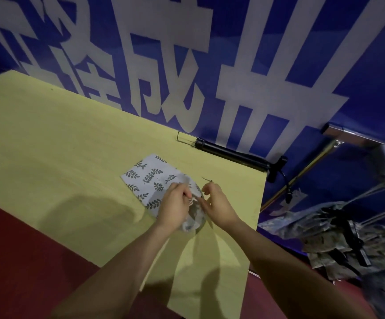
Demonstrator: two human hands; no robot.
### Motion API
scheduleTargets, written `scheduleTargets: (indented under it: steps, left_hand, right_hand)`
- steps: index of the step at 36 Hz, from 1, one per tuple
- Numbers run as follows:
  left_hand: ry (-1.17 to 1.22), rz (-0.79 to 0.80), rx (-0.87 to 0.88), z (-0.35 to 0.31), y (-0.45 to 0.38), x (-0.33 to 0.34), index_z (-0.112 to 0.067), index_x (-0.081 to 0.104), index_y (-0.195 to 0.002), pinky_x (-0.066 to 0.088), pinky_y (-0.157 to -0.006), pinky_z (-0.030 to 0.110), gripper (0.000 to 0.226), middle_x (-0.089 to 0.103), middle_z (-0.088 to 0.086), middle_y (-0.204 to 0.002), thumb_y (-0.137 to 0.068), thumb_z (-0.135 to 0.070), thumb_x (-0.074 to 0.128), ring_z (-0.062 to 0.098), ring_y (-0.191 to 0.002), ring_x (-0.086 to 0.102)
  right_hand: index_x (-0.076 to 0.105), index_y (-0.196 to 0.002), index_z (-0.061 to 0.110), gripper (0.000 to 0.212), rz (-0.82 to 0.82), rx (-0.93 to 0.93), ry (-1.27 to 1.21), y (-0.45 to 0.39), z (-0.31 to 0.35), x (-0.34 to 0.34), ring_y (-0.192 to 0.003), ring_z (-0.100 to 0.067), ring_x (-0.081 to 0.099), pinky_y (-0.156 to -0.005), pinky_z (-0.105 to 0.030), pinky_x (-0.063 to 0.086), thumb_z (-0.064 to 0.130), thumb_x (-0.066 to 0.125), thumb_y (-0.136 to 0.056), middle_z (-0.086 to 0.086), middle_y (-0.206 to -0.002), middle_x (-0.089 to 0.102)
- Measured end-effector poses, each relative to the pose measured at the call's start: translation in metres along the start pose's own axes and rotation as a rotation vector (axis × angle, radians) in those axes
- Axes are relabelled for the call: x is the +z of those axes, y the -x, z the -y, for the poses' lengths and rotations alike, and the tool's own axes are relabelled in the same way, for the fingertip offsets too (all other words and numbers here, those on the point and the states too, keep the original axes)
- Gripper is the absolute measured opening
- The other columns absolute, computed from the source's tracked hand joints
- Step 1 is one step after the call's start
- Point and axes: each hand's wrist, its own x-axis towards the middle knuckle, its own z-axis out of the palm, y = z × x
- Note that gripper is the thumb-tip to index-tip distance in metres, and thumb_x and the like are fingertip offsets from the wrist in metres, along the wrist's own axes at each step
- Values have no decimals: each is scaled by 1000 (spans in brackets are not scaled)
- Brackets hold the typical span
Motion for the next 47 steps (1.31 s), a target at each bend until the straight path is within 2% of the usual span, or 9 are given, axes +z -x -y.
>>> scheduleTargets:
  steps: [5,8,15,21,25,30,35,39,47]
  left_hand:
    - [-143,53,41,-6,-5,-11,-8,57,-120,40,-79,23,31,48,8,-119,-93,-1,42,22,-99,56]
    - [-210,81,-1,-5,-9,-13,-9,40,-138,41,-79,20,43,40,12,-132,-96,-2,40,19,-99,57]
    - [-143,55,96,-17,-18,-11,-10,41,-141,44,-94,27,48,43,6,-136,-94,-1,44,20,-110,55]
    - [-149,59,68,-26,-33,-9,-8,39,-141,39,-85,18,45,40,7,-130,-98,-15,45,13,-92,52]
    - [-377,167,32,-26,-35,-6,-7,36,-137,41,-82,23,46,36,10,-130,-93,-5,47,19,-101,52]
    - [-684,218,15,-18,-37,5,-9,22,-144,47,-84,28,71,27,17,-143,-82,4,56,26,-116,49]
    - [-522,141,-73,-14,-46,13,-11,11,-149,37,-56,23,75,25,10,-147,-86,3,50,21,-82,60]
    - [-406,67,-119,-11,-56,11,-11,17,-149,28,-46,19,71,28,4,-146,-87,2,49,18,-88,58]
    - [-258,88,-127,-8,-76,19,-12,26,-147,42,-59,31,66,33,4,-145,-87,3,49,24,-96,58]
  right_hand:
    - [42,-96,10,12,19,88,33,-5,3,-14,-78,-31,57,-66,-42,46,22,42,-99,-12,-90,61]
    - [40,-100,8,9,20,108,-107,-7,3,-22,-88,-33,60,-77,-49,50,17,41,-99,-14,-95,62]
    - [46,-105,27,27,104,69,-81,-20,3,-17,-93,-22,62,-83,-41,51,37,62,-85,4,-107,60]
    - [57,-90,13,6,41,56,72,-37,-2,-14,-88,-31,60,-70,-37,44,15,52,-89,-10,-93,66]
    - [58,-87,12,8,19,104,28,-41,-17,-18,-82,-30,58,-69,-40,48,14,51,-91,-11,-87,65]
    - [61,-95,12,14,11,218,44,-47,-42,-26,-85,-27,58,-64,-34,42,14,47,-92,-8,-91,64]
    - [64,-89,15,18,1,259,-256,-55,-52,-28,-86,-23,59,-77,-35,47,18,47,-93,-5,-90,66]
    - [60,-114,12,24,-16,266,-37,-71,-64,-24,-106,-27,58,-91,-37,48,16,47,-93,-10,-116,58]
    - [51,-125,19,37,61,212,281,-101,-76,-12,-112,-31,48,-94,-38,41,33,57,-91,-11,-125,48]
